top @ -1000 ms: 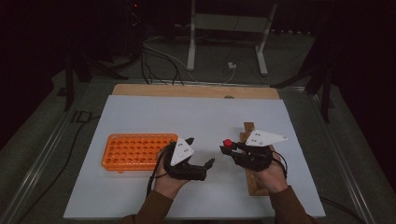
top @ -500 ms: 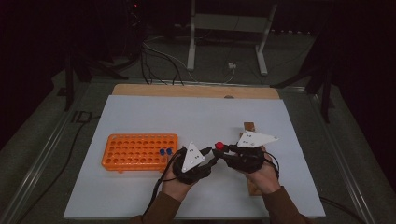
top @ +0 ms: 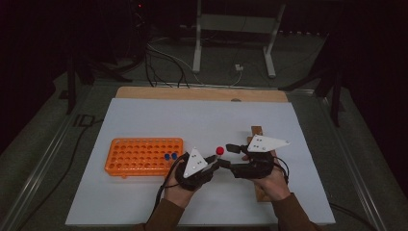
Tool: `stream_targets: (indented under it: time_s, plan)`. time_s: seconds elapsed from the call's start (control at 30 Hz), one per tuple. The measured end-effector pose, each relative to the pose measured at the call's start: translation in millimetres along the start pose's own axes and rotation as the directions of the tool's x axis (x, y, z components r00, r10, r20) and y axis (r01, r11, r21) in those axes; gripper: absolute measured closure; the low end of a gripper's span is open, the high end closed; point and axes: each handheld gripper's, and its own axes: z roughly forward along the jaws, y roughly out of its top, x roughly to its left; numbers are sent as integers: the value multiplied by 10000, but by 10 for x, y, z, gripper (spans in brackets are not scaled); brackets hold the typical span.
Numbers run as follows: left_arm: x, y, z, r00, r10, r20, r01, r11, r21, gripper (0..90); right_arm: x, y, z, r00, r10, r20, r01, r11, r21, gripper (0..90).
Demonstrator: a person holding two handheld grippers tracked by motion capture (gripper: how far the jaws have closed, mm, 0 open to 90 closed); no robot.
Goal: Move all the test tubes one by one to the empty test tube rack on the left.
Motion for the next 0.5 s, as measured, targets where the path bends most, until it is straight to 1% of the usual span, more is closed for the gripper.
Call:
stream_targets:
  time_s: [0.1,0.13,0.2,0.33,0.43,0.5]
  plan:
    - [42,-19,-47,9998,-185,-71,185,9998,-39,749,-36,-33,-30,9990,135,436,-137,9999,61,181]
    - [56,-25,-64,9997,-229,-100,229,9997,-39,749,-47,-46,-42,9985,156,526,-161,9998,82,155]
    - [85,-38,-108,9993,-353,-153,352,9994,-48,749,-66,-76,-76,9976,178,672,-182,9998,51,133]
    - [144,-56,-218,9978,-653,-106,650,9975,-267,749,-86,-140,-150,9945,-55,1049,62,10000,-63,36]
    - [178,-71,-297,9976,-668,-159,663,9973,-314,749,-104,-180,-214,9901,-199,1387,226,9996,-181,20]
    - [202,-86,-354,9974,-690,-186,684,9971,-336,749,-126,-197,-252,9883,-160,1515,198,9995,-237,15]
